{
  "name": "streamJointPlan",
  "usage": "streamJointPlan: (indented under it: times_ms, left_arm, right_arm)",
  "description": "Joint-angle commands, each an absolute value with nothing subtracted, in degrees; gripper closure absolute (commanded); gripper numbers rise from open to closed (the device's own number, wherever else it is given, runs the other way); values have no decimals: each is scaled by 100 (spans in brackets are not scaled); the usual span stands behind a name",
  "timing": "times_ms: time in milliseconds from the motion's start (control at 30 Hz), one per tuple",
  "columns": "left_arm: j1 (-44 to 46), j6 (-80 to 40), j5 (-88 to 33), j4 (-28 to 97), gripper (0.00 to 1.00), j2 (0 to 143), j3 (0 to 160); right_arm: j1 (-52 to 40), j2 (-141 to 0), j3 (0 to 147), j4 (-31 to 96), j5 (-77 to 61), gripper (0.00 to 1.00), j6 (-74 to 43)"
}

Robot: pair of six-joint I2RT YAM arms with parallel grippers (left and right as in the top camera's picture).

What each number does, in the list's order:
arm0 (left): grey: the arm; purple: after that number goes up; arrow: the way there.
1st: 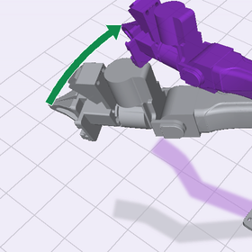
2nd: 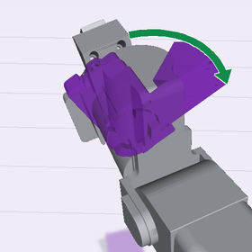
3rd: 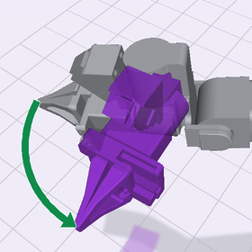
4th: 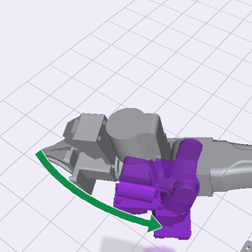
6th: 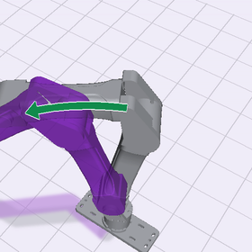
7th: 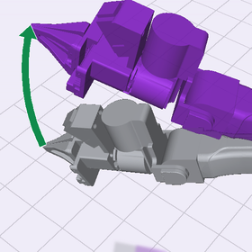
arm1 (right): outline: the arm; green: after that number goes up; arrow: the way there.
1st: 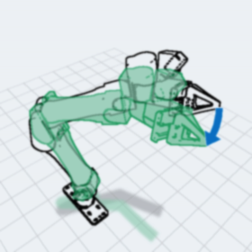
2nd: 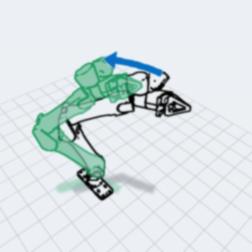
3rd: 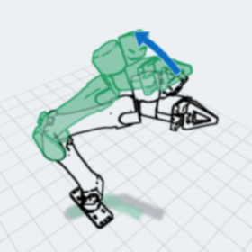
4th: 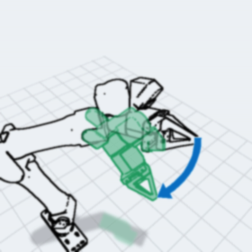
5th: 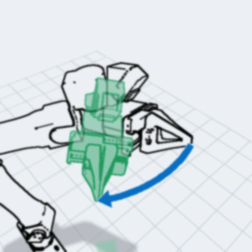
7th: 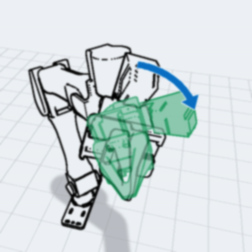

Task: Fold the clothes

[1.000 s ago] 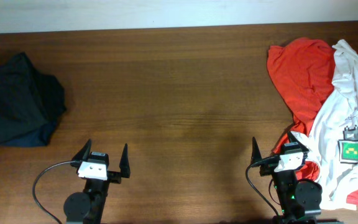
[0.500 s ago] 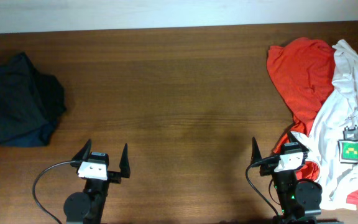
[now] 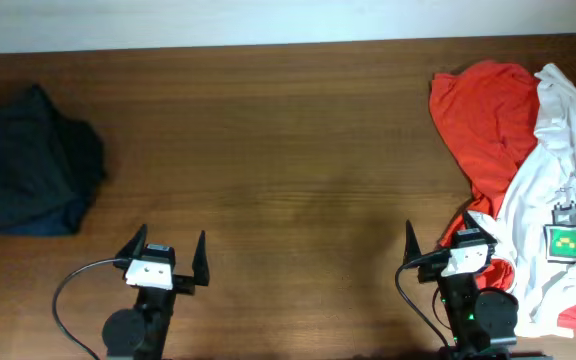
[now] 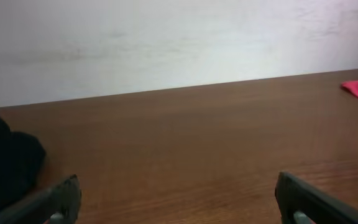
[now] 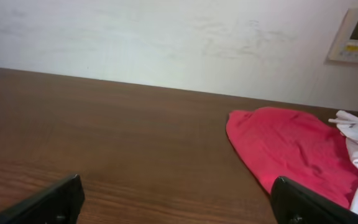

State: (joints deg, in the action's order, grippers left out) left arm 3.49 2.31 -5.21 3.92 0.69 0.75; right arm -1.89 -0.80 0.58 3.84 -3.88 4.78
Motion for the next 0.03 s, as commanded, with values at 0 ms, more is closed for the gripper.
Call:
streamJointPlan:
  times_ms: [0]
  left_arm:
    - [386, 215, -467, 416, 1, 30, 51]
  right_arm:
    - [-224, -32, 32, 412, -381, 1, 513]
